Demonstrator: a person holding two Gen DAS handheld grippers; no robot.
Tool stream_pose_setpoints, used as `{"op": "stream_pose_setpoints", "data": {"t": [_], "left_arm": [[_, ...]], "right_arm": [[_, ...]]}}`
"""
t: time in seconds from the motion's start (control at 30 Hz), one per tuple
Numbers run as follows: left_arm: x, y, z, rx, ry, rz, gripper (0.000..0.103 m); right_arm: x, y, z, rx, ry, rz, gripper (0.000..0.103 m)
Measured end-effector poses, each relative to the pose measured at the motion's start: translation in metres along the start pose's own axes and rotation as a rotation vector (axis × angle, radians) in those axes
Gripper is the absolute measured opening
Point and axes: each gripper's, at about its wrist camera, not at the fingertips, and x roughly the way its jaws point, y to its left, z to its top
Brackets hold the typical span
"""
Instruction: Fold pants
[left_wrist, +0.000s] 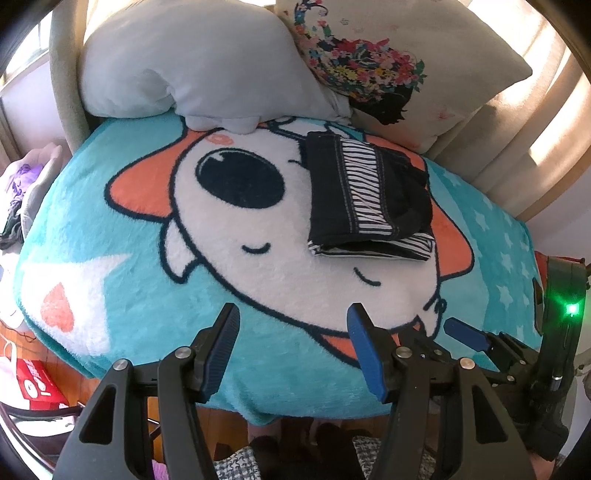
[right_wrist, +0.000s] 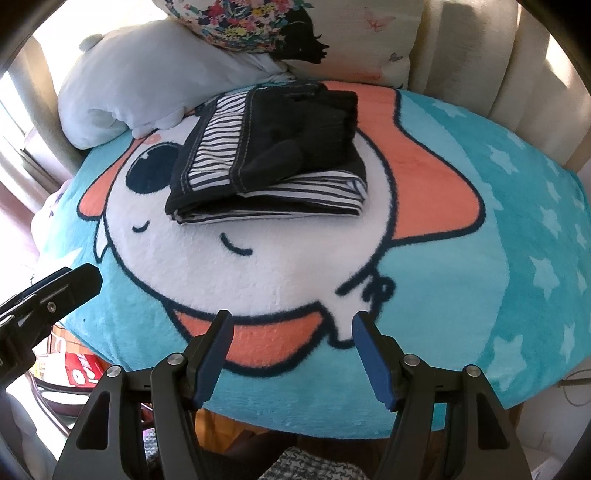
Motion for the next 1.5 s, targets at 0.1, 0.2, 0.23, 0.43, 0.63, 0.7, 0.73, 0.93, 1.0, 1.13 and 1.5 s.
{"op": "stream_pose_setpoints", "data": {"t": [0.1,0.2,0.23,0.43,0.63,0.7,0.73,0.93,1.0,1.13,1.5], "left_arm": [[0.003,0.005,-0.001,-0.011,0.013,-0.009,0.059],[0.005,0.005,-0.002,-0.014,0.024,-0.021,0.059],[0.006,0.004,-0.002,-0.011,0.028,-0.019,0.059],[0.007,0.007,-0.001,-0.012,0.034,-0.016,0.059],[0.007,0.02,-0.004,-0.036,0.046,-0.009,0.059],[0.007,0.025,-0.005,-0.052,0.048,-0.008,0.059],[0.007,0.027,-0.005,-0.06,0.049,-0.008,0.059],[0.006,0.034,-0.008,-0.094,0.051,-0.007,0.059],[0.006,0.035,-0.009,-0.103,0.048,-0.005,0.059],[0.003,0.031,-0.01,-0.099,0.042,0.005,0.059],[0.006,0.015,-0.014,-0.09,0.053,0.041,0.059]], "right_arm": [[0.002,0.003,-0.003,-0.006,0.012,-0.004,0.071],[0.0,0.003,-0.005,-0.004,0.013,-0.015,0.071],[0.0,0.002,-0.005,-0.002,0.012,-0.019,0.071],[0.003,0.002,-0.006,0.007,0.024,-0.021,0.071],[0.009,0.015,-0.005,-0.022,0.038,-0.014,0.071],[0.01,0.021,-0.004,-0.044,0.047,-0.012,0.071],[0.01,0.024,-0.004,-0.051,0.049,-0.013,0.071],[0.012,0.036,-0.003,-0.107,0.061,-0.014,0.071],[0.012,0.039,-0.004,-0.121,0.062,-0.01,0.071],[0.01,0.037,-0.002,-0.118,0.048,-0.003,0.071],[0.01,0.021,-0.009,-0.111,0.047,0.038,0.071]]}}
